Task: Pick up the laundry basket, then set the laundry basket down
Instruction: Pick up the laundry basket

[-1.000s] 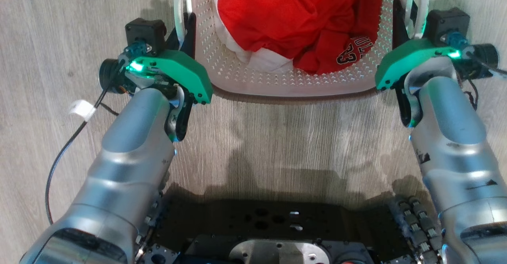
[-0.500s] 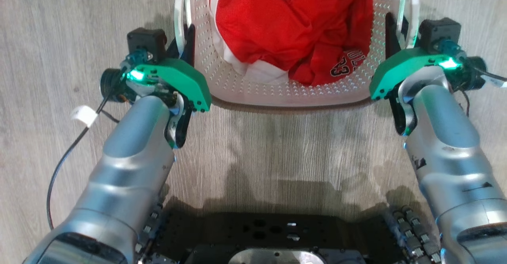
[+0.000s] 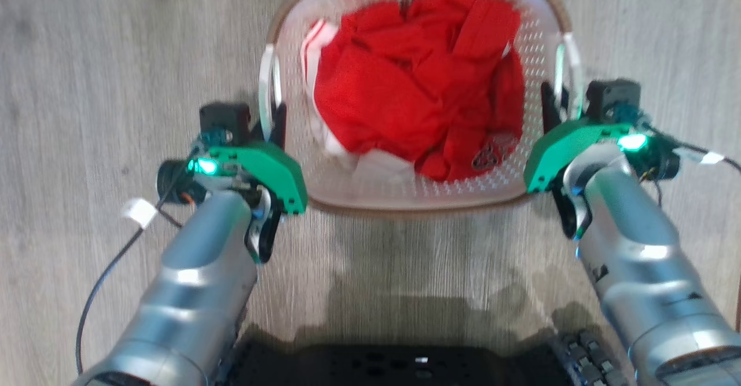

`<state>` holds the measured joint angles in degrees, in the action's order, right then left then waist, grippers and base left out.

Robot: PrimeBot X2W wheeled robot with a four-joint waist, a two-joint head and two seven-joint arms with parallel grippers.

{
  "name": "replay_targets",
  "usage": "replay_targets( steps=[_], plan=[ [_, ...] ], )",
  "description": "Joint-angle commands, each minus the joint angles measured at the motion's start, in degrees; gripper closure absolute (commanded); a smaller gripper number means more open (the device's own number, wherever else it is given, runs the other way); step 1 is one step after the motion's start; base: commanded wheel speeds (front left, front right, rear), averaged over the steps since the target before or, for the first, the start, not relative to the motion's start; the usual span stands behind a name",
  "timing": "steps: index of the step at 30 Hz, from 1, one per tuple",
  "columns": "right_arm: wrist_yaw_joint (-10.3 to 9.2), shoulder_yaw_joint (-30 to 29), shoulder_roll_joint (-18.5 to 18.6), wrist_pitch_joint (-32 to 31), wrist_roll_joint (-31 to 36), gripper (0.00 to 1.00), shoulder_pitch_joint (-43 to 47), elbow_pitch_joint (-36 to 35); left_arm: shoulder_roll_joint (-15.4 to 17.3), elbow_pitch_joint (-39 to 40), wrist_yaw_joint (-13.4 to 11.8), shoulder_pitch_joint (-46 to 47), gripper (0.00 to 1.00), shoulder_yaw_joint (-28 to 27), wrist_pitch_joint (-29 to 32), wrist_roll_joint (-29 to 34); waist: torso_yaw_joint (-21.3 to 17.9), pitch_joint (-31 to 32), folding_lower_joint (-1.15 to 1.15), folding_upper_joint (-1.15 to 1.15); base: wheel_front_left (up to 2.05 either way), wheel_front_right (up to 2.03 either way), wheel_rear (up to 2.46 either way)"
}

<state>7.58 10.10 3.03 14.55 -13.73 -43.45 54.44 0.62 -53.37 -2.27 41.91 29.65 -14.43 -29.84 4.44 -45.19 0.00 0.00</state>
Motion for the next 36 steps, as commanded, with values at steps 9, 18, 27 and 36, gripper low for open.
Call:
replay_targets(
  steps=[9, 18, 27, 36],
  plan=[
    [-0.09, 6.98, -0.15, 0.45, -5.38, 1.00, 5.96, 5.73, 2.26, -3.97, 0.18, -5.69, 1.00, 0.72, -0.57, -2.12, -1.06, 9.63, 0.00, 0.00, 0.00, 0.00, 0.00],
    [-0.09, 14.25, -0.15, 0.39, -12.12, 1.00, 9.86, 11.47, 2.26, -8.53, 1.62, -9.71, 1.00, 4.05, -0.57, -5.26, -1.67, 17.38, 0.00, 0.00, 0.00, 0.00, 0.00],
    [-0.09, 23.17, -0.15, -2.00, -20.05, 1.00, 15.29, 13.83, 2.26, -13.65, 3.42, -14.88, 1.00, 8.65, 1.14, -12.57, -2.33, 27.37, 0.00, 0.00, 0.00, 0.00, 0.00],
    [-0.09, 28.55, -0.15, -5.21, -26.12, 1.00, 19.39, 14.14, 2.26, -15.20, 3.60, -18.74, 1.00, 12.15, 3.22, -16.89, -2.83, 34.97, 0.00, 0.00, 0.00, 0.00, 0.00]
  ],
)
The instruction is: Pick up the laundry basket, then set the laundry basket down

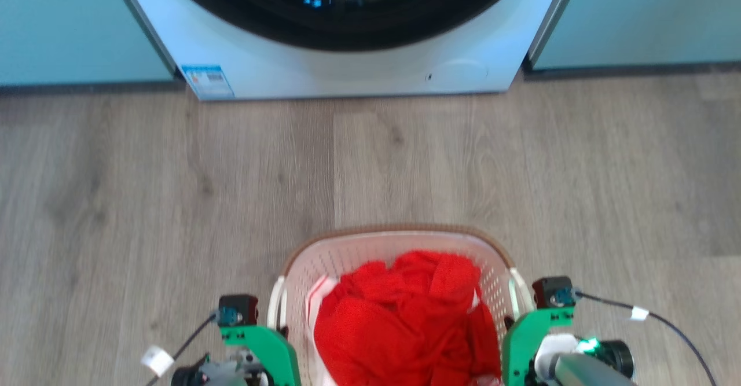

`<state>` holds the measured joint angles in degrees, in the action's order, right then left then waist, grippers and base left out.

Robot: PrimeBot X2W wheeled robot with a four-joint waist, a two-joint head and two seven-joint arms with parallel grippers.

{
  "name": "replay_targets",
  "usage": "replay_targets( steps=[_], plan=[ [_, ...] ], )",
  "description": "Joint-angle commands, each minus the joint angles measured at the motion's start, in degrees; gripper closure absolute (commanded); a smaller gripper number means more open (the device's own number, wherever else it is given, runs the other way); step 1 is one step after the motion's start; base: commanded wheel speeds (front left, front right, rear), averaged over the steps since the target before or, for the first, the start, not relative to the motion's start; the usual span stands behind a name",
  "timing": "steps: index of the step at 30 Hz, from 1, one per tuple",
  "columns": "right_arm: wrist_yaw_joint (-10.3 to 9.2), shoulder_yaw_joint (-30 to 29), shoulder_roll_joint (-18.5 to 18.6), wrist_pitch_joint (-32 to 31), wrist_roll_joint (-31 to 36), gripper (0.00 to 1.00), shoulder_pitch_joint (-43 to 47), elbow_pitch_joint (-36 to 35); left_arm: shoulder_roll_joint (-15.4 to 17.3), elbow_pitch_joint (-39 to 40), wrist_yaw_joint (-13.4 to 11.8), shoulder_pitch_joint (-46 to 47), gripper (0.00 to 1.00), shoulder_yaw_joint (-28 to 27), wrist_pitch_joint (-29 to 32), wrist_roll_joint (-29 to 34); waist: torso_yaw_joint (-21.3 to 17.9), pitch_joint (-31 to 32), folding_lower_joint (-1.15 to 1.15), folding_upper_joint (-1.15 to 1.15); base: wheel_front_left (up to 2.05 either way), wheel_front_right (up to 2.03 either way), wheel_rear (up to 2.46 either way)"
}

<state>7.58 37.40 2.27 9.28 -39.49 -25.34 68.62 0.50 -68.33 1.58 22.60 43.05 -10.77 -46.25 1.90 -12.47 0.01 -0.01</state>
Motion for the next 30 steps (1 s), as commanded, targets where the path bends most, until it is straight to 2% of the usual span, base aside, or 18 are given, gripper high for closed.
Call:
replay_targets(
  steps=[1, 15, 30],
  plan=[
    [-0.09, 1.77, 0.61, -0.35, -0.93, 1.00, 1.56, 0.03, 2.38, -0.33, -0.27, 0.21, 1.00, -0.91, -0.23, -0.88, -0.36, 3.01, -0.01, 0.01, 0.00, 0.00, 0.00],
    [-0.09, 7.22, 0.61, -3.36, -6.90, 1.00, 2.86, 1.09, 2.38, -2.28, 0.13, -1.71, 1.00, 2.90, 1.93, -4.01, -0.51, 9.08, -0.01, 0.01, 0.00, 0.00, 0.00],
    [-0.09, 11.28, 0.61, -3.12, -10.52, 1.00, 2.37, 1.70, 2.38, -3.49, -0.04, -1.43, 1.00, 4.78, 2.13, -6.10, -0.62, 10.28, -0.01, 0.01, 0.00, 0.00, 0.00]
  ],
)
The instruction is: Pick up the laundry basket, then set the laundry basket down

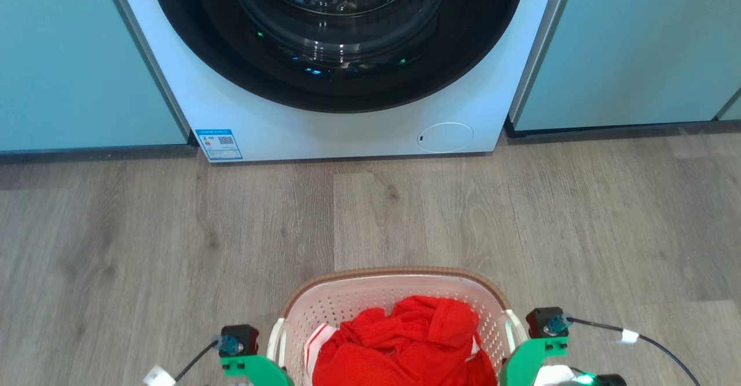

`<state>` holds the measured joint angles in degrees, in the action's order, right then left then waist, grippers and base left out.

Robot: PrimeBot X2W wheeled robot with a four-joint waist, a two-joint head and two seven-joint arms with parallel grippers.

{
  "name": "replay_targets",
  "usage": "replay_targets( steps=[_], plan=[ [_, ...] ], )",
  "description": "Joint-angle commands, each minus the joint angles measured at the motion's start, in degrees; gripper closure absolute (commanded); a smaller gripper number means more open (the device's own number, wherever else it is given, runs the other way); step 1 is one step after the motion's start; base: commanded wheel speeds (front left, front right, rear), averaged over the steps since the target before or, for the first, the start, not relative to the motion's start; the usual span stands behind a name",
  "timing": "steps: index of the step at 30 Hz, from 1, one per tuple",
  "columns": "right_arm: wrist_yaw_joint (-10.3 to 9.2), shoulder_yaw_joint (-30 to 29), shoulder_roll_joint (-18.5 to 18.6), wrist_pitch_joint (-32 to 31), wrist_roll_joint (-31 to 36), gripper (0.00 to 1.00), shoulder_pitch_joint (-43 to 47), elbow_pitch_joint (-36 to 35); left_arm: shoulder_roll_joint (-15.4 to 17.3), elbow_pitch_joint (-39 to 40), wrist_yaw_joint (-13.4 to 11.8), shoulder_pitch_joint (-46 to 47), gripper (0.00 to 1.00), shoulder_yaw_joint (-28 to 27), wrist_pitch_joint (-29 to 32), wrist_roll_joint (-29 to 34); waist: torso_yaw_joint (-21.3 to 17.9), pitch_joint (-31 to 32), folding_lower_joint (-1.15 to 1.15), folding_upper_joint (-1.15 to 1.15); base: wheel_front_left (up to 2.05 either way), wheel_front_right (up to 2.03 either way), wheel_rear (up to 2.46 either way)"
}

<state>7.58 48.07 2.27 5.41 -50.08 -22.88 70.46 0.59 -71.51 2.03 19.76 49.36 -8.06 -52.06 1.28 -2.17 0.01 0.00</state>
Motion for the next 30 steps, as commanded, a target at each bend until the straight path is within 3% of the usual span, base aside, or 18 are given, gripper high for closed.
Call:
replay_targets(
  steps=[1, 30],
  plan=[
    [-0.09, 0.85, 0.61, 0.80, -0.16, 1.00, -0.15, -0.09, 2.29, -0.34, -0.54, 1.45, 1.00, -1.43, -0.67, -0.44, -0.01, -0.01, -0.01, 0.00, 0.00, 0.00, 0.00],
    [-0.09, 6.71, 0.61, 2.86, -5.47, 1.00, -1.88, 0.63, 2.29, -0.68, -1.23, 1.72, 1.00, 1.85, -1.52, -4.07, -0.65, -0.94, -0.01, 0.00, 0.00, 0.00, 0.00]
  ],
)
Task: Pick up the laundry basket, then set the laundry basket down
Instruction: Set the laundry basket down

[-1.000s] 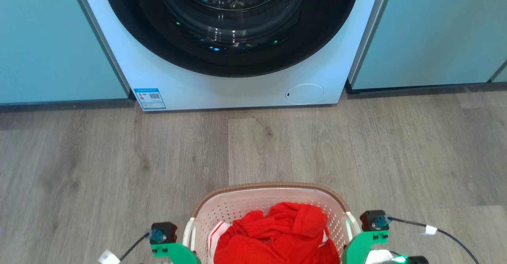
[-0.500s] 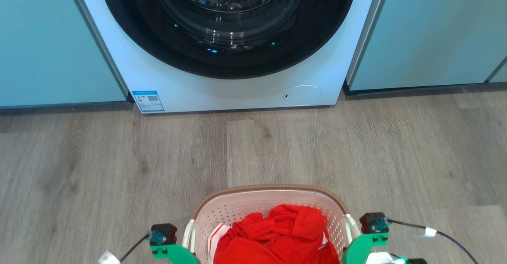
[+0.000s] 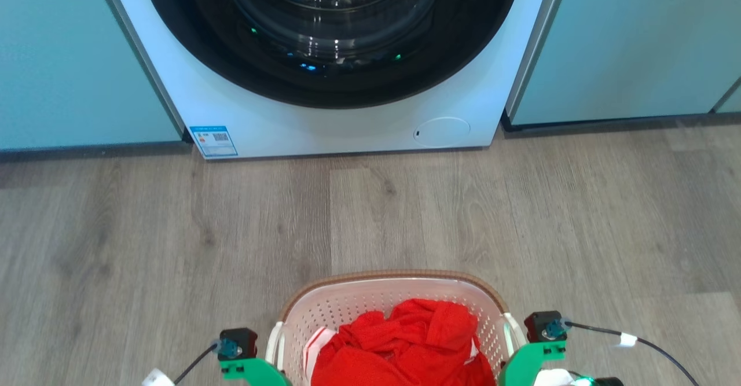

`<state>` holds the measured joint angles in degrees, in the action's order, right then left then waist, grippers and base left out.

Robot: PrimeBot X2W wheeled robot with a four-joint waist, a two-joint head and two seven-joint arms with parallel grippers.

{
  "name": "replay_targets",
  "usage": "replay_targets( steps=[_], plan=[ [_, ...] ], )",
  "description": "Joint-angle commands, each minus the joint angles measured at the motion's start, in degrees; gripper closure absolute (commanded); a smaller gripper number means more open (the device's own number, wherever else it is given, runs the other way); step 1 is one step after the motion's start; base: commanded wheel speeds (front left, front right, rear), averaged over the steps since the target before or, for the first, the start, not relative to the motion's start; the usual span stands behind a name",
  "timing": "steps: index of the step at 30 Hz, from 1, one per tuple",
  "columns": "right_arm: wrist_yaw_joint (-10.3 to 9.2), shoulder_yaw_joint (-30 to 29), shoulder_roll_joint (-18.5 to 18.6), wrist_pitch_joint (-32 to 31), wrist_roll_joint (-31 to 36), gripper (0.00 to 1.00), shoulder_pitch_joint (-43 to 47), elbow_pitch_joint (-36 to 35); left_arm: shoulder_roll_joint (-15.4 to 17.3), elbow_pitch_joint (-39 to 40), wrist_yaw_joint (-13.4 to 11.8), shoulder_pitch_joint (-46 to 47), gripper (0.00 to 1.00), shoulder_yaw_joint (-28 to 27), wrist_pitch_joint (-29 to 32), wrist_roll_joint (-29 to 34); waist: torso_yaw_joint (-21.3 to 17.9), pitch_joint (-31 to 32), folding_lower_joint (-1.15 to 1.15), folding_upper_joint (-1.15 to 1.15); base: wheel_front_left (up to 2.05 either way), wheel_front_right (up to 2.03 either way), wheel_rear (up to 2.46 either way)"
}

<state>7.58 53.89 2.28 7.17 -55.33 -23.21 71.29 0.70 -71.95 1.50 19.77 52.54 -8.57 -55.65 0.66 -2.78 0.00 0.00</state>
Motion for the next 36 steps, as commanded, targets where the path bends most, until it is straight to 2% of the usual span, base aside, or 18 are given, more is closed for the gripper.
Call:
replay_targets(
  steps=[1, 7, 12, 20, 25, 36],
  plan=[
    [-0.09, 1.06, 0.60, 1.18, -0.33, 1.00, -1.77, -0.17, 2.18, -0.20, -0.71, 1.82, 1.00, -1.50, -1.18, -0.82, -0.07, -0.67, 0.00, 0.00, 0.00, 0.00, 0.00],
    [-0.09, 1.76, 0.60, 1.52, -0.75, 1.00, -3.51, 0.07, 2.18, -0.11, -0.83, 2.95, 1.00, -1.61, -2.05, -1.68, -0.21, -2.85, 0.00, 0.00, 0.00, 0.00, 0.00],
    [-0.09, 2.29, 0.60, 2.10, -0.71, 1.00, -7.28, 0.37, 2.18, -0.15, -1.06, 5.93, 1.00, -2.14, -2.92, -2.51, -0.26, -7.00, 0.00, 0.00, 0.00, 0.00, 0.00],
    [-0.09, 2.49, 0.60, 3.86, 0.16, 1.00, -16.40, 1.15, 2.30, -0.60, -1.18, 14.94, 1.00, -3.00, -4.58, -2.27, 0.06, -17.02, 0.00, 0.00, 0.00, 0.00, 0.00],
    [-0.09, 2.10, 0.60, 5.33, 1.42, 1.00, -23.48, 2.03, 2.47, -0.77, -1.35, 22.35, 1.00, -3.36, -5.61, -1.39, 0.71, -25.32, 0.00, 0.00, 0.00, 0.00, 0.00],
    [-0.09, -1.31, 1.16, 7.18, 5.78, 1.00, -32.70, 2.64, 2.39, -0.49, -2.03, 33.31, 1.00, -4.04, -6.35, 0.36, 1.78, -38.22, 0.00, 0.00, 0.00, 0.00, 0.00]
  ],
)
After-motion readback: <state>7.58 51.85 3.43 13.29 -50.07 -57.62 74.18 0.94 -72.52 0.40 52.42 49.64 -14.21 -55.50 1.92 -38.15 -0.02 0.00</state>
